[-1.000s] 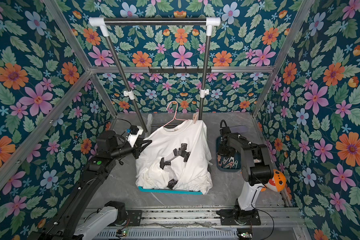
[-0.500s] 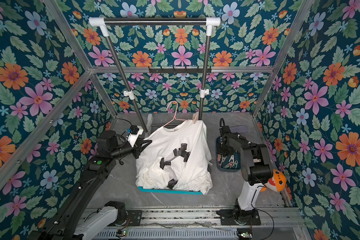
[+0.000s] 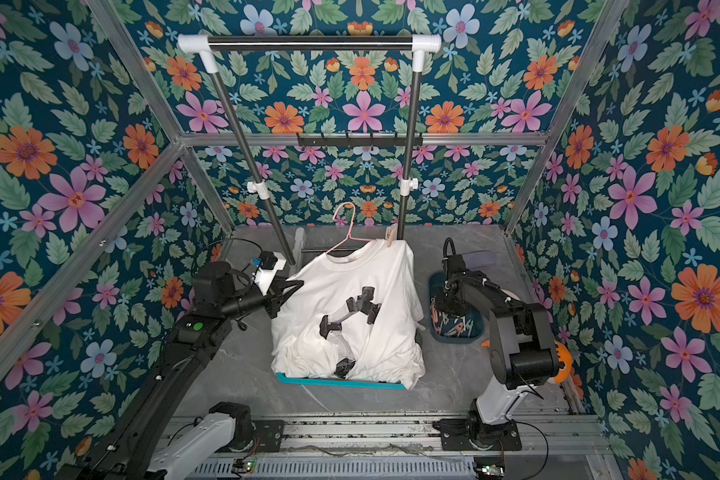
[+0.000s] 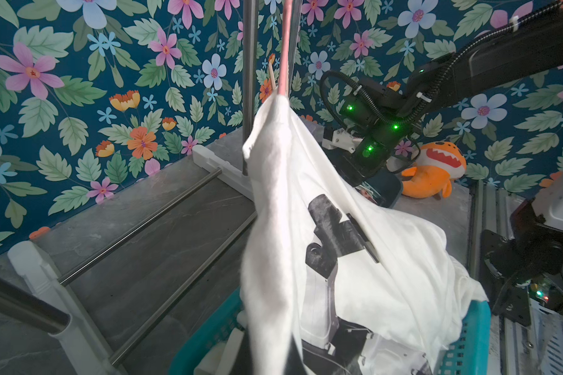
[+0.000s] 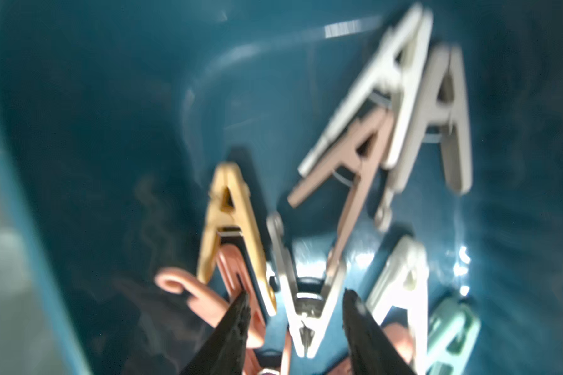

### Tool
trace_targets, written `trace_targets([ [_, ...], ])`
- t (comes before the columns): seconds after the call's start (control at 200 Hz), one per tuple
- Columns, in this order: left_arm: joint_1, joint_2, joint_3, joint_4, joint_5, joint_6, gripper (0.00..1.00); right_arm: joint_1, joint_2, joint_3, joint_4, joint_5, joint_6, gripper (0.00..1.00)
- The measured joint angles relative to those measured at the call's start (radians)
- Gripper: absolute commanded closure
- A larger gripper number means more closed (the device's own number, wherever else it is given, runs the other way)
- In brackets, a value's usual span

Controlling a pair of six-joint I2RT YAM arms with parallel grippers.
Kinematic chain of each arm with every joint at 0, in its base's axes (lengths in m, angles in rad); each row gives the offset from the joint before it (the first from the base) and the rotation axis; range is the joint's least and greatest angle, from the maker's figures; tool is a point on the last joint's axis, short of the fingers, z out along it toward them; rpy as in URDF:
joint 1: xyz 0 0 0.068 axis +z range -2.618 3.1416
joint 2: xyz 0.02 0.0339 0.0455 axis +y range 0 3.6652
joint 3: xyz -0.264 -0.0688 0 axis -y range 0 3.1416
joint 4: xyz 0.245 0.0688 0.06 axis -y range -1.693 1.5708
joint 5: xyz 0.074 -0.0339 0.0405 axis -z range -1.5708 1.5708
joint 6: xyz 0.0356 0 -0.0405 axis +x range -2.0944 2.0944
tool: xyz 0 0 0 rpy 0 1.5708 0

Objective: Use clothespins to secure the t-shirt on both sides of the hanger
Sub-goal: Pick up the clothespin from the storage box.

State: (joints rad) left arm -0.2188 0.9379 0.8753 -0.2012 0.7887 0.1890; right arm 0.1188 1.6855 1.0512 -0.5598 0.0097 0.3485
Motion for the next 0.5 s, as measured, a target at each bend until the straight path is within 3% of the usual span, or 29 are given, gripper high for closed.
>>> trace_targets([
  [0.5,0.0,-0.008,-0.002,0.006,0.003,-0.003,1.0,-0.011,-0.006,-0.02,0.014,0.009,0.13,0.6],
])
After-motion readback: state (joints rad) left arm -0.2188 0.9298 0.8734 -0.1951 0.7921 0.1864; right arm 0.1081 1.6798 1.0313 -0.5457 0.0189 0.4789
